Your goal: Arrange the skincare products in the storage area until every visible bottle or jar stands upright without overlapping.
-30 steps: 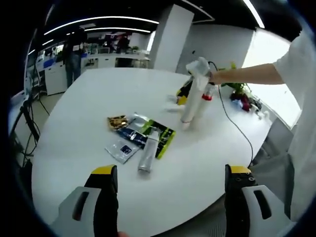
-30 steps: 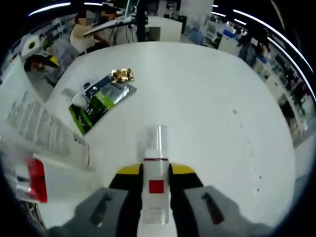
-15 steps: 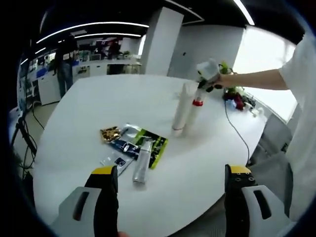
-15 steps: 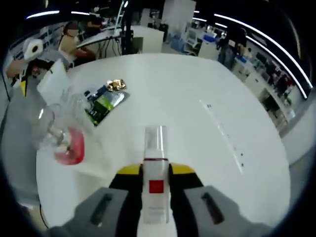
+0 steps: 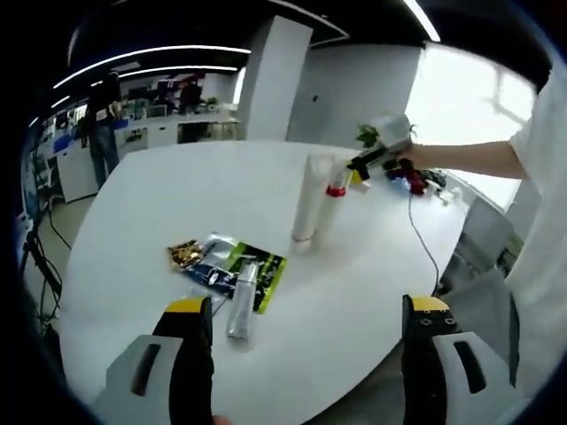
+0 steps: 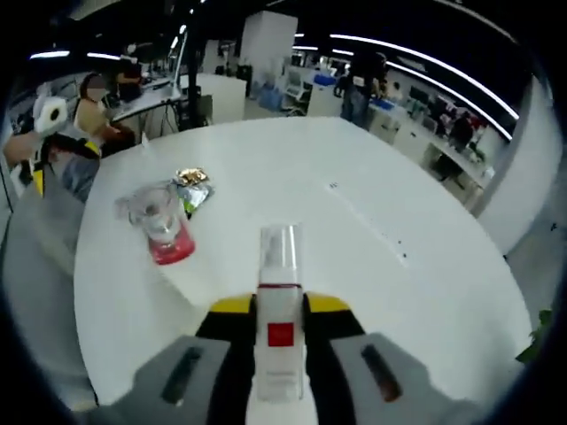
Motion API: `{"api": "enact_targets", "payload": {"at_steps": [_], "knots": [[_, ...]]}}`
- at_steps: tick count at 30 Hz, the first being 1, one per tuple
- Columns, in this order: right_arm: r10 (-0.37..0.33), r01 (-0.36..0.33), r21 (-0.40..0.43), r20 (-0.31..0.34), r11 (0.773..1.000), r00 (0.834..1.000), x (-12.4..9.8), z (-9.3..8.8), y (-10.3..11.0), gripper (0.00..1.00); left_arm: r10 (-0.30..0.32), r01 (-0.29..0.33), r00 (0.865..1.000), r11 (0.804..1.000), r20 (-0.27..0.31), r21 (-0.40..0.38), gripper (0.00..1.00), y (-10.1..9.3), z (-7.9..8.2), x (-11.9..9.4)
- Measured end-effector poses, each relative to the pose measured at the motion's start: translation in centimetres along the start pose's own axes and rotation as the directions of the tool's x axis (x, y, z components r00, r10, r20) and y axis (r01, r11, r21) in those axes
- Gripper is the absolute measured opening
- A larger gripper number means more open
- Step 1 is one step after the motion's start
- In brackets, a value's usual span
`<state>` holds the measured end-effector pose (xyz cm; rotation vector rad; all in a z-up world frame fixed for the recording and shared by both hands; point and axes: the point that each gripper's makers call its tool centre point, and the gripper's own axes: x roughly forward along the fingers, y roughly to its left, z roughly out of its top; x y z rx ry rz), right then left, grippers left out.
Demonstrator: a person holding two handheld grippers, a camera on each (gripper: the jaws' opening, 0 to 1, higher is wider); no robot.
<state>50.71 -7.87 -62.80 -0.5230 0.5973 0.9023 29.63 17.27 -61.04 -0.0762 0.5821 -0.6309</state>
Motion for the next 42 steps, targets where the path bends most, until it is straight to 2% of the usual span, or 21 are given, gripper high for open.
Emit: {"api": "enact_targets", "payload": {"at_steps": [4, 8, 11, 21, 25, 29, 31, 34, 37, 42], "knots": [[-0.036, 0.035, 0.025, 0.011, 0.999, 0.999, -1.3, -0.7, 0.8, 0.20, -0.020, 0.020, 1.000, 1.000, 0.009, 0.008, 0.86, -0.7, 0.4, -0.1], [-0.079, 0.074, 0.081, 0.058, 0.994, 0.995, -2.9, -0.9, 1.8, 0.20, -0.034, 0.034, 0.999, 0.999, 0.016, 0.015, 0.86, -1.2, 0.6, -0.3], [-0.100, 0.093, 0.083, 0.077, 0.992, 0.992, -4.0, -1.2, 3.0, 0.20, -0.049, 0.049, 0.998, 0.999, 0.025, 0.019, 0.86, -1.7, 0.9, -0.3], [-0.195, 0.164, 0.188, 0.157, 0.968, 0.968, -7.0, -1.6, 6.0, 0.20, -0.100, 0.099, 0.994, 0.994, 0.036, 0.041, 0.86, -3.7, 1.4, -0.2], [-0.229, 0.185, 0.224, 0.190, 0.957, 0.955, -7.8, -1.2, 7.9, 0.20, -0.125, 0.124, 0.991, 0.992, 0.053, 0.023, 0.86, -4.4, 1.8, -0.2], [-0.279, 0.199, 0.310, 0.241, 0.930, 0.930, -8.4, -0.3, 9.4, 0.20, -0.141, 0.142, 0.987, 0.990, 0.073, -0.003, 0.86, -4.9, 2.2, -0.1], [-0.287, 0.204, 0.315, 0.245, 0.927, 0.926, -8.6, 0.1, 10.6, 0.20, -0.150, 0.153, 0.985, 0.988, 0.088, -0.023, 0.86, -5.2, 2.6, -0.2], [-0.312, 0.210, 0.345, 0.273, 0.915, 0.910, -9.0, 1.1, 12.2, 0.20, -0.161, 0.166, 0.982, 0.985, 0.102, -0.043, 0.84, -5.5, 3.0, -0.1], [-0.326, 0.208, 0.372, 0.289, 0.905, 0.900, -9.1, 1.8, 13.8, 0.20, -0.174, 0.185, 0.977, 0.979, 0.124, -0.082, 0.84, -6.0, 3.4, 0.0], [-0.320, 0.205, 0.358, 0.298, 0.911, 0.899, -8.7, 2.7, 16.8, 0.20, -0.203, 0.221, 0.968, 0.968, 0.147, -0.117, 0.82, -7.0, 4.1, 0.3]]}}
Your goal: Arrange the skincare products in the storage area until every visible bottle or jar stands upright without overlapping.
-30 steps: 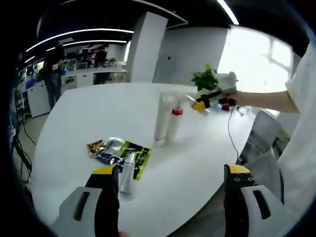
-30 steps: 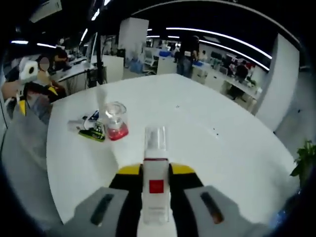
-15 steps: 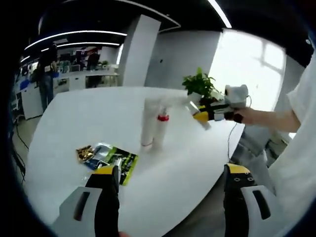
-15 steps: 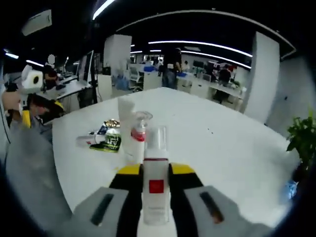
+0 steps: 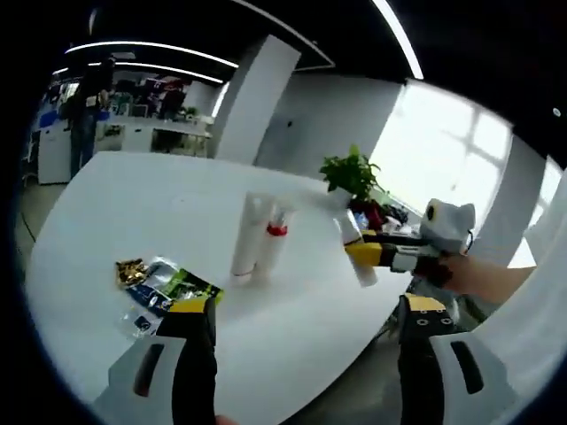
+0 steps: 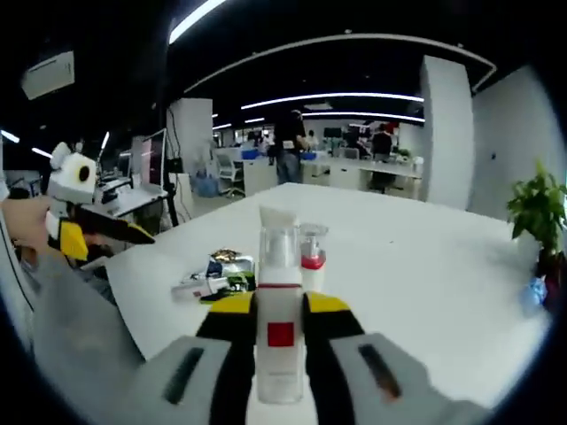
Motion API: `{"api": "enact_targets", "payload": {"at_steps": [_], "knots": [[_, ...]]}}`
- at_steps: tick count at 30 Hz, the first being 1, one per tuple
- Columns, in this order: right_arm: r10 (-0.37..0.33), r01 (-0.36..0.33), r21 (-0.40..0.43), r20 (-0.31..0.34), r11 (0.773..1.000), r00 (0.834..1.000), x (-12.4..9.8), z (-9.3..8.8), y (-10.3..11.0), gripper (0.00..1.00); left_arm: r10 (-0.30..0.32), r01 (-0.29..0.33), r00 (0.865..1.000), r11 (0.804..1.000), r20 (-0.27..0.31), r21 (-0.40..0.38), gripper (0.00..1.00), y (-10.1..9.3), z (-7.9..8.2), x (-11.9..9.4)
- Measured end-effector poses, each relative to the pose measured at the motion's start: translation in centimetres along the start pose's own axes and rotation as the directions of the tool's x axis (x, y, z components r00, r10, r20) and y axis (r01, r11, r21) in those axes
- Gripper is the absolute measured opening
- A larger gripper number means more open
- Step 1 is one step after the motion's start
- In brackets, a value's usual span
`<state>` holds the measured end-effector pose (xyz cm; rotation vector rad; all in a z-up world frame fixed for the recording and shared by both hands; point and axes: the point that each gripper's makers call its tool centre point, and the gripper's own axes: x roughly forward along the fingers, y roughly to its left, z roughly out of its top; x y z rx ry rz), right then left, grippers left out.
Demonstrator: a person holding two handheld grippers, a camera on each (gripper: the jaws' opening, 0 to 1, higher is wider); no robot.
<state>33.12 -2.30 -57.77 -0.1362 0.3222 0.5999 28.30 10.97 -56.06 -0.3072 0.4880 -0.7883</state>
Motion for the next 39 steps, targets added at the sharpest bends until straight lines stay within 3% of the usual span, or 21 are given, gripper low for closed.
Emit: {"api": "enact_targets", "payload": {"at_steps": [16, 21, 39], "knots": [[0.021, -0.021, 0.000, 0.052, 1.000, 0.998, 0.1, 1.3, 6.6, 0.20, -0.078, 0.082, 0.996, 0.987, 0.033, -0.136, 0.67, -2.4, 0.4, 2.3], [0.053, -0.051, -0.036, 0.057, 0.998, 0.997, 0.1, 1.7, 8.5, 0.20, -0.097, 0.103, 0.994, 0.982, 0.048, -0.161, 0.60, -3.1, 0.7, 3.0], [0.102, -0.096, -0.197, 0.023, 0.976, 0.994, 0.3, 1.7, 10.8, 0.20, -0.124, 0.128, 0.992, 0.975, 0.036, -0.180, 0.28, -3.8, -0.4, 3.4]]}}
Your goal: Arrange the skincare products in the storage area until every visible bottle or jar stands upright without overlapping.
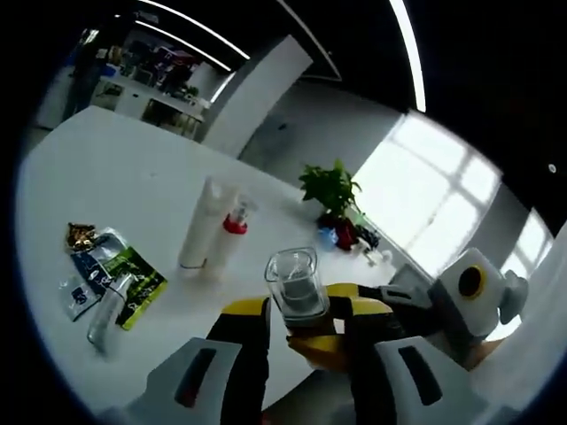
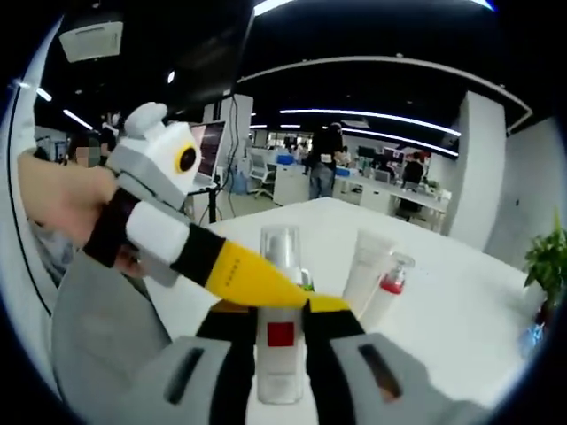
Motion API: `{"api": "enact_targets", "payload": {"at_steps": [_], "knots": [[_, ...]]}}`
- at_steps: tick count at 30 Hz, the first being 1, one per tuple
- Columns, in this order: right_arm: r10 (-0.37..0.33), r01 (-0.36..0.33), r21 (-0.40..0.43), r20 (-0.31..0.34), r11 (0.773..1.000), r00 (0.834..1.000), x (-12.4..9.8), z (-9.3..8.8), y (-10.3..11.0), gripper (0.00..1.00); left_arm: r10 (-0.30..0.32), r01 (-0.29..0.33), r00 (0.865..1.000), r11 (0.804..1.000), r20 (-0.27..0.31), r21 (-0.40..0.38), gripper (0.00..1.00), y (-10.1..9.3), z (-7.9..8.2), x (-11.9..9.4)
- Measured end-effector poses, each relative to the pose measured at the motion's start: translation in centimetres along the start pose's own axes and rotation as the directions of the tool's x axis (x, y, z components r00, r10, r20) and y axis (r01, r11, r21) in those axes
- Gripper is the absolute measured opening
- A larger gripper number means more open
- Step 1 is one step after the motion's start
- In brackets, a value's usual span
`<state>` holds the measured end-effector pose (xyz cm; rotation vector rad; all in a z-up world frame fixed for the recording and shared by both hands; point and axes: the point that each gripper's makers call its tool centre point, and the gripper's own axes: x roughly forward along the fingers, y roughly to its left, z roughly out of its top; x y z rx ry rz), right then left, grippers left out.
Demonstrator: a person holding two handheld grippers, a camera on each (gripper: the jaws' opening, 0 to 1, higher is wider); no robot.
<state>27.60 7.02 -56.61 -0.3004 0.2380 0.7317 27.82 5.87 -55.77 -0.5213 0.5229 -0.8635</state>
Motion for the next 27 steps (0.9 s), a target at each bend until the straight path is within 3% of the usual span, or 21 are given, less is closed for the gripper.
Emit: {"api": "enact_targets", "payload": {"at_steps": [3, 8, 16, 19, 21, 24, 27], "knots": [[0.001, -0.001, -0.003, -0.001, 1.000, 1.000, -0.2, -0.1, 0.0, 0.20, 0.003, -0.003, 1.000, 1.000, 0.001, 0.004, 0.20, -0.1, -0.1, -0.1], [0.011, -0.011, -0.012, -0.004, 1.000, 1.000, -0.5, -0.2, 0.3, 0.21, 0.005, -0.005, 1.000, 0.999, 0.007, 0.038, 0.18, -0.5, -0.3, -0.3], [0.104, -0.106, -0.016, -0.089, 0.994, 0.991, -1.8, -3.2, 1.2, 0.24, 0.021, -0.009, 0.997, 0.987, -0.074, 0.158, 0.16, -0.2, -1.3, -0.6], [0.143, -0.143, 0.007, -0.124, 0.990, 0.982, -2.8, -4.5, 0.8, 0.28, 0.045, -0.006, 0.991, 0.958, -0.129, 0.286, 0.16, 0.4, -1.2, -0.8], [0.170, -0.167, 0.036, -0.115, 0.985, 0.979, -3.6, -4.7, 0.3, 0.26, 0.060, 0.001, 0.985, 0.933, -0.160, 0.360, 0.16, 0.7, -1.2, -0.9], [0.201, -0.192, 0.155, -0.046, 0.969, 0.978, -4.4, -3.7, -0.6, 0.28, 0.070, 0.038, 0.974, 0.888, -0.216, 0.458, 0.16, 0.8, -1.5, -0.9], [0.212, -0.220, 0.247, 0.056, 0.944, 0.976, -4.8, -1.5, -1.4, 0.31, 0.065, 0.080, 0.963, 0.858, -0.260, 0.508, 0.16, 0.7, -2.0, -0.6]]}}
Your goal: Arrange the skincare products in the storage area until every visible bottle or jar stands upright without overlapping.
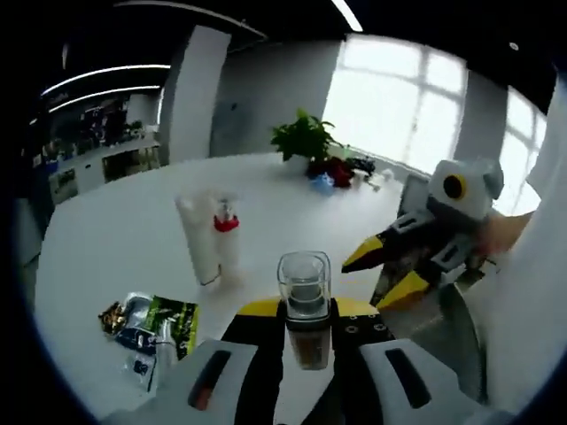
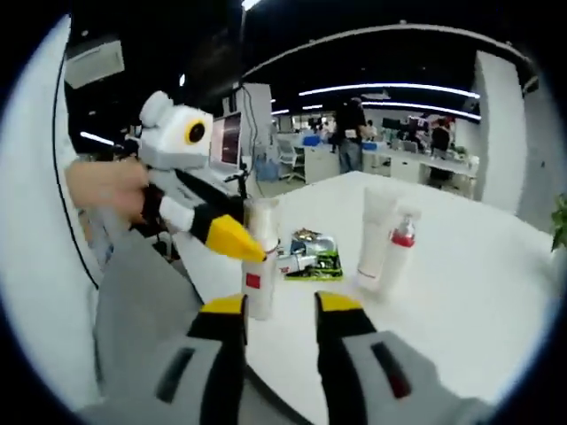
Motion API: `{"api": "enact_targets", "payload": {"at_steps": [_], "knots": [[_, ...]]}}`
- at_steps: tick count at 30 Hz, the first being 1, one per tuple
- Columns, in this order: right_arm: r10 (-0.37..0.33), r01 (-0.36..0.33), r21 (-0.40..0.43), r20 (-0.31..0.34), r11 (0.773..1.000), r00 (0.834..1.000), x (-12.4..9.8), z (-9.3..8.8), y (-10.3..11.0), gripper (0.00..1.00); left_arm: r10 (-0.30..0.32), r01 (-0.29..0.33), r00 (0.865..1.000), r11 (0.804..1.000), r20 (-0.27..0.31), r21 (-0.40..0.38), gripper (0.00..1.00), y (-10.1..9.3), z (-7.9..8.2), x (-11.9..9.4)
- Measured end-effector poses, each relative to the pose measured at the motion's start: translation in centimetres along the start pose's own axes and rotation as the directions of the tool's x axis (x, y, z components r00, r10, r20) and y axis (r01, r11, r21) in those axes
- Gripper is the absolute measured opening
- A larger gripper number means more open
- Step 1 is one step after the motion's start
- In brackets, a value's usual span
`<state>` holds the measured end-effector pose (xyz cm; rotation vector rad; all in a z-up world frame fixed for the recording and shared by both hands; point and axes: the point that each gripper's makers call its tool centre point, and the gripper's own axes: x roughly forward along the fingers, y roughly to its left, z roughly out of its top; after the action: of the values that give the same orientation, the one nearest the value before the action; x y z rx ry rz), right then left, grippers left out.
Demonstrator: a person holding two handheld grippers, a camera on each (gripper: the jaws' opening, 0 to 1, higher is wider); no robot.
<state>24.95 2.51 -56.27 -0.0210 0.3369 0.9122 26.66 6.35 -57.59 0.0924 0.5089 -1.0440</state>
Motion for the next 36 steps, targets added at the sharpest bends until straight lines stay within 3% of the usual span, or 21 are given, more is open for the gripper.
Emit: {"api": "enact_targets", "payload": {"at_steps": [5, 13, 21, 29, 36], "knots": [[0.072, -0.076, 0.061, 0.070, 0.995, 0.995, 0.6, 2.0, 1.2, 0.31, -0.076, 0.082, 0.996, 0.990, -0.052, 0.117, 0.16, -1.8, -0.1, 1.0], [0.099, -0.107, 0.099, 0.080, 0.989, 0.992, 1.4, 1.8, 1.6, 0.30, -0.155, 0.173, 0.983, 0.958, -0.094, 0.227, 0.17, -3.6, 0.0, 1.6], [0.113, -0.120, 0.089, 0.081, 0.989, 0.990, 1.6, 1.7, 1.7, 0.23, -0.194, 0.215, 0.975, 0.946, -0.109, 0.243, 0.17, -3.4, 0.1, 2.0], [0.051, -0.060, 0.095, 0.091, 0.994, 0.995, 1.9, 1.9, 0.5, 0.21, -0.220, 0.236, 0.971, 0.947, -0.092, 0.217, 0.17, -2.9, 0.4, 2.7], [-0.004, 0.004, -0.009, 0.022, 1.000, 1.000, 2.7, 0.8, -0.4, 0.21, -0.216, 0.241, 0.968, 0.940, -0.128, 0.240, 0.18, -2.4, -0.6, 4.0]]}}
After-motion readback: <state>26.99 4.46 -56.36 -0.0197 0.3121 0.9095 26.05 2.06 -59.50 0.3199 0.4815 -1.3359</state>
